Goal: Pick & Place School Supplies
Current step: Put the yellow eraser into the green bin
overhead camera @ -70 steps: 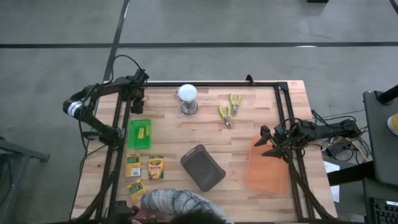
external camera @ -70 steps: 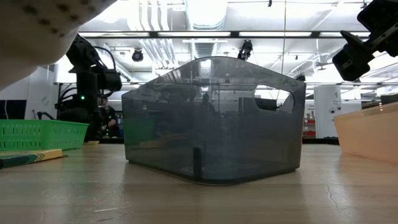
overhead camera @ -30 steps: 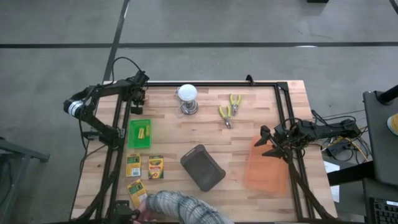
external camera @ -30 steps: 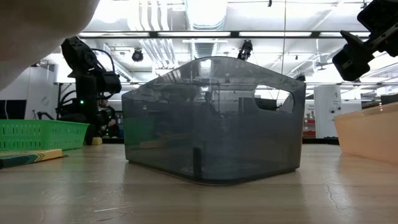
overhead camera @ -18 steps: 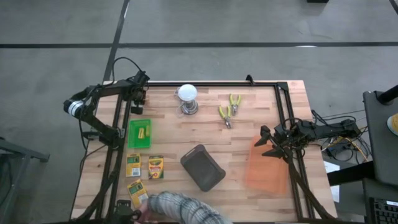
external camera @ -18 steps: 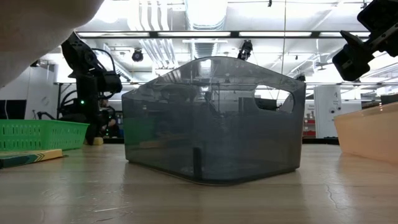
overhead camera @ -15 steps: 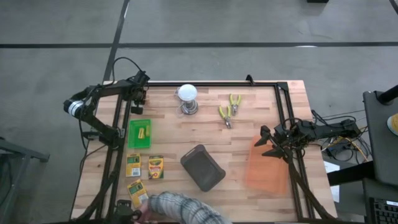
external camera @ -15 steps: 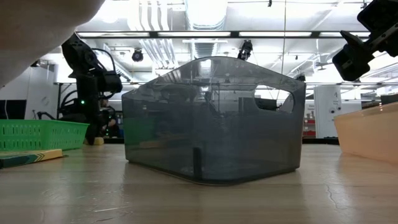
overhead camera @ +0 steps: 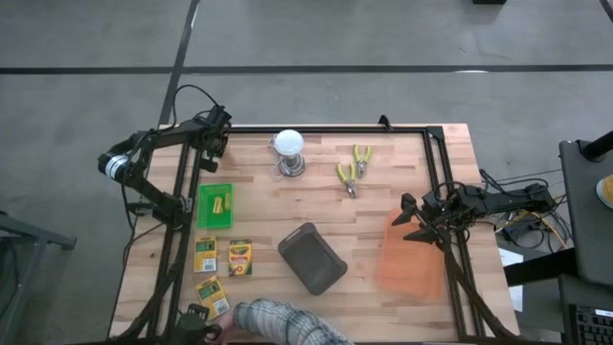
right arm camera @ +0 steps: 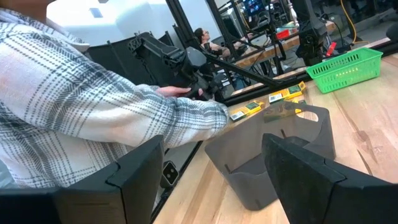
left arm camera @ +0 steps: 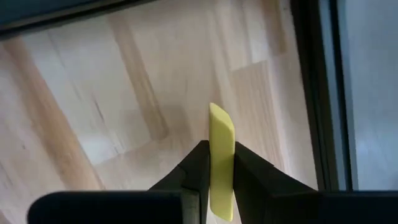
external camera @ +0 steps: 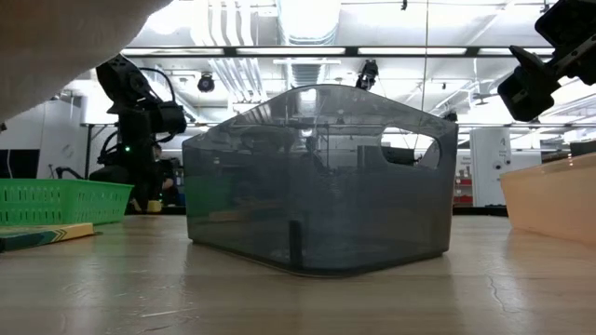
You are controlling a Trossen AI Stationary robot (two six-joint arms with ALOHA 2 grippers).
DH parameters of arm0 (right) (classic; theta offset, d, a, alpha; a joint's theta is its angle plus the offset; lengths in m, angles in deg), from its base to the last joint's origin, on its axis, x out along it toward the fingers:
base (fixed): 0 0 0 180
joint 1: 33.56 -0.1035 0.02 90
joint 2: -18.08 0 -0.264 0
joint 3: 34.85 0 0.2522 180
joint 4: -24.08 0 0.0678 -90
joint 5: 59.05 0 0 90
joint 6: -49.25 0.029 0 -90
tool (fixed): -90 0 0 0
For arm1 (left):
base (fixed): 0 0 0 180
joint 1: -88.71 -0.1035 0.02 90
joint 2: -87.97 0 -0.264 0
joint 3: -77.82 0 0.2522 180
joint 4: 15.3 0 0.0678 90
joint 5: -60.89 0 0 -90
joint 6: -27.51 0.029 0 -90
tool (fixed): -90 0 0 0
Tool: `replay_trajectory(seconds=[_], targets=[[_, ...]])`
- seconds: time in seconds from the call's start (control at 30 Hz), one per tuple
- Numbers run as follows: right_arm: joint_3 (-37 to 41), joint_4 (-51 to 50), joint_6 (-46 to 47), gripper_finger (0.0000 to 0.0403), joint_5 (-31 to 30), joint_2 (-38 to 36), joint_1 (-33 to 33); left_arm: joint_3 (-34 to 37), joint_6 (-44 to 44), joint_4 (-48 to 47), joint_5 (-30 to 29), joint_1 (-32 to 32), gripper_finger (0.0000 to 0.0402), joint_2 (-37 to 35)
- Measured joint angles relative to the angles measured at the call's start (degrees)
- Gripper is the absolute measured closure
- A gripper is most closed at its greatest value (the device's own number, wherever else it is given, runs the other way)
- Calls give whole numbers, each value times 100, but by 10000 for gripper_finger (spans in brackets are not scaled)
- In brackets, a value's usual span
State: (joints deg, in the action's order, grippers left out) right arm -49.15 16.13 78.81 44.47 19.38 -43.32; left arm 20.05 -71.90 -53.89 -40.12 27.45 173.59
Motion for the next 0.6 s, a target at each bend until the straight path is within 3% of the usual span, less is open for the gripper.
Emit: replay_trajectory(seconds=[0.6], targets=[[0,-1,0,142,-1,0,1,-486,2494,-62,595,2,347,-36]])
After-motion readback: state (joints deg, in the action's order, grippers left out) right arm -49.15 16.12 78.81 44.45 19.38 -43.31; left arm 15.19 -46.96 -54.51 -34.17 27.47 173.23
